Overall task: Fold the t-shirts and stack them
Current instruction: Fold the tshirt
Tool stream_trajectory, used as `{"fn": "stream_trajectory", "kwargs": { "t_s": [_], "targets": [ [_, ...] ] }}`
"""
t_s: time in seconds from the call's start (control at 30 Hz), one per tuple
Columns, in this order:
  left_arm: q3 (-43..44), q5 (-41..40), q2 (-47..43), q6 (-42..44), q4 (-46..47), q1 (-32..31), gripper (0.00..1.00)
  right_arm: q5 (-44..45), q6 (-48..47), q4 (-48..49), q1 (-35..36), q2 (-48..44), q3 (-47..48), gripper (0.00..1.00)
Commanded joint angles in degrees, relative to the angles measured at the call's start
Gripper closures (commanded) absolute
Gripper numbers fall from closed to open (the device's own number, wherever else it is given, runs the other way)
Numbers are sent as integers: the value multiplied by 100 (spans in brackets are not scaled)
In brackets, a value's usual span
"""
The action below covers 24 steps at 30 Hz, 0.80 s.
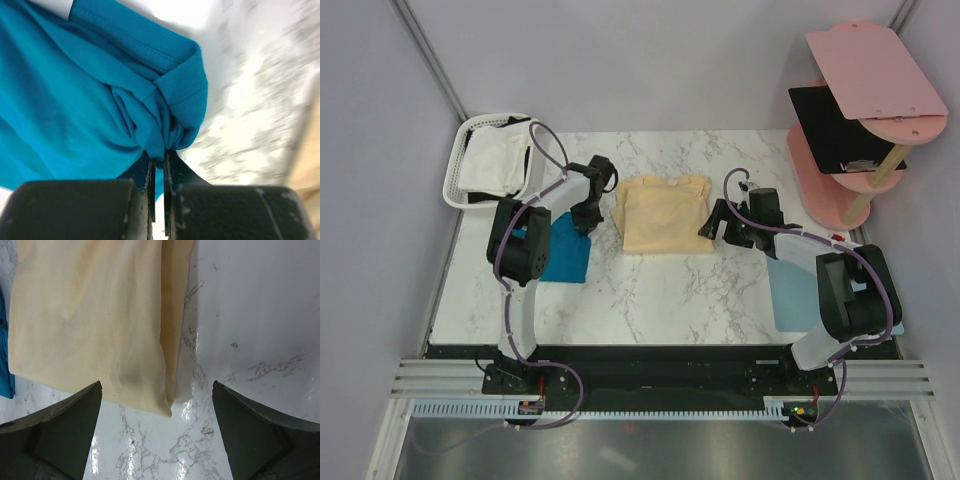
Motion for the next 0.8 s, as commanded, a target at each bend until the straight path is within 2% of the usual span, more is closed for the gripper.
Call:
{"fn": "stream_trajectory", "kwargs": {
  "t_s": [0.0,0.07,0.17,0.2,0.23,0.3,0.43,0.53,0.6,0.7,0.77],
  "targets": [
    [977,431,481,-113,17,-6,98,-22,-42,163,-26,-76,-14,2],
    [1485,510,718,-17,-62,-14,98,-30,-51,163,-26,-67,-5,2],
    [1909,870,781,238,-63,-84,81,4,-60,154,-26,-76,-14,2],
    [1945,862,686,282,-10,-145,54,13,-68,154,-17,-76,-14,2],
    [1937,653,580,318,25,-224,43,31,-77,154,-26,-67,-14,2],
    [1779,458,239,362,278,-471,29,110,-95,154,-26,-76,-14,2],
    [1209,834,-298,371,997,-603,25,277,-104,154,-52,-49,126,2],
    [997,1290,-493,423,1605,-603,28,418,-69,154,-96,108,441,2],
    [1049,1441,-449,432,1739,-603,35,427,-8,172,-122,354,688,2],
    [1312,1757,-160,511,1888,-577,37,374,89,294,-166,872,1241,3],
    [1567,1881,120,529,1906,-542,37,155,203,461,-202,1320,1690,10]
  ]
}}
